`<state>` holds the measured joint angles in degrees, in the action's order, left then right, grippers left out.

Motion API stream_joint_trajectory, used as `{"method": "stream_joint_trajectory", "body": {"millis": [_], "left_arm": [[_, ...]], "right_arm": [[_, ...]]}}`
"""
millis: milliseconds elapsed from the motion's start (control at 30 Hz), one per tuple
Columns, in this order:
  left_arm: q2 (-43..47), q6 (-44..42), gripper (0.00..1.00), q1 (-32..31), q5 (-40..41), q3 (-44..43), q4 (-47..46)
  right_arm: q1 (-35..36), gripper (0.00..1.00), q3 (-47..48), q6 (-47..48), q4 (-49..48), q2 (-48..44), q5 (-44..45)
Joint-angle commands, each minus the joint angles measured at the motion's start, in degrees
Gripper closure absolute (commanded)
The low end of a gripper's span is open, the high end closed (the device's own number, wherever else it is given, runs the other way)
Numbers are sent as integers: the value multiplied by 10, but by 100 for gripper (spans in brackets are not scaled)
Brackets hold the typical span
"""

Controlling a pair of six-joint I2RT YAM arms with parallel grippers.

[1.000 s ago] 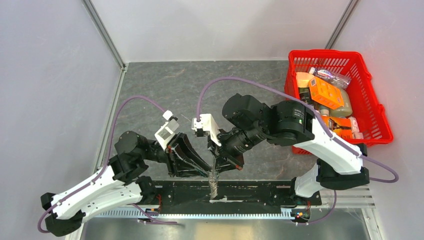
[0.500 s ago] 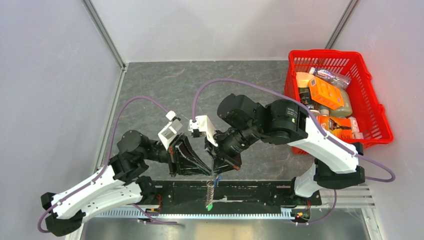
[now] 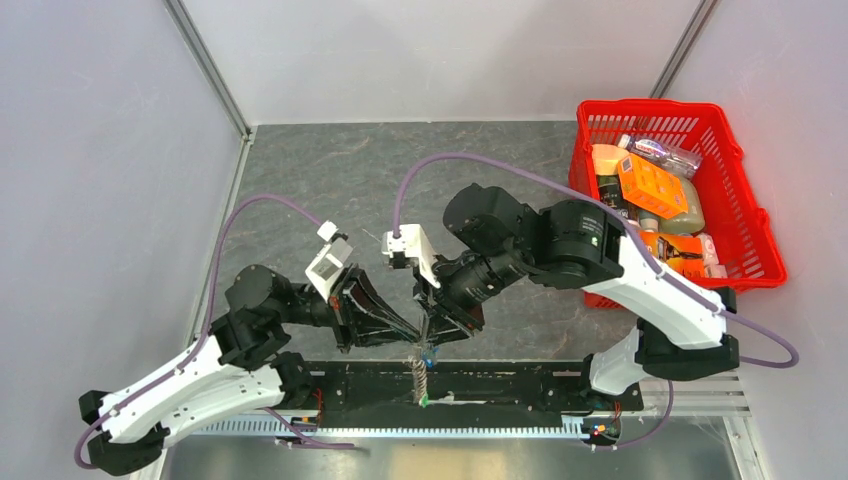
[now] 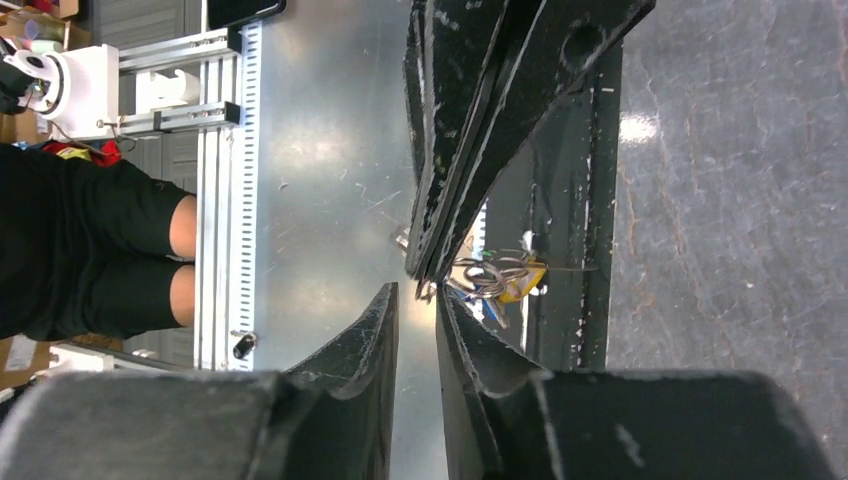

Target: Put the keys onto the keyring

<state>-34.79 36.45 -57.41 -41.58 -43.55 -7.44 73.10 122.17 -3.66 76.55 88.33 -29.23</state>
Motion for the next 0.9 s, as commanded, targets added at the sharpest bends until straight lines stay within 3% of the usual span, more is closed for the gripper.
{"method": "stream_joint_trajectory", "body": {"millis": [0, 300, 867], "left_arm": [[24, -23, 98, -3, 48, 4, -24], [41, -6, 98, -2, 67, 35, -85], [38, 5, 98, -3, 96, 36, -119]], "right_arm": [[-1, 70, -31, -9, -90, -59, 9], [-1, 58, -124, -43, -189, -139, 55], [-1, 62, -347, -137, -389, -260, 155]]}}
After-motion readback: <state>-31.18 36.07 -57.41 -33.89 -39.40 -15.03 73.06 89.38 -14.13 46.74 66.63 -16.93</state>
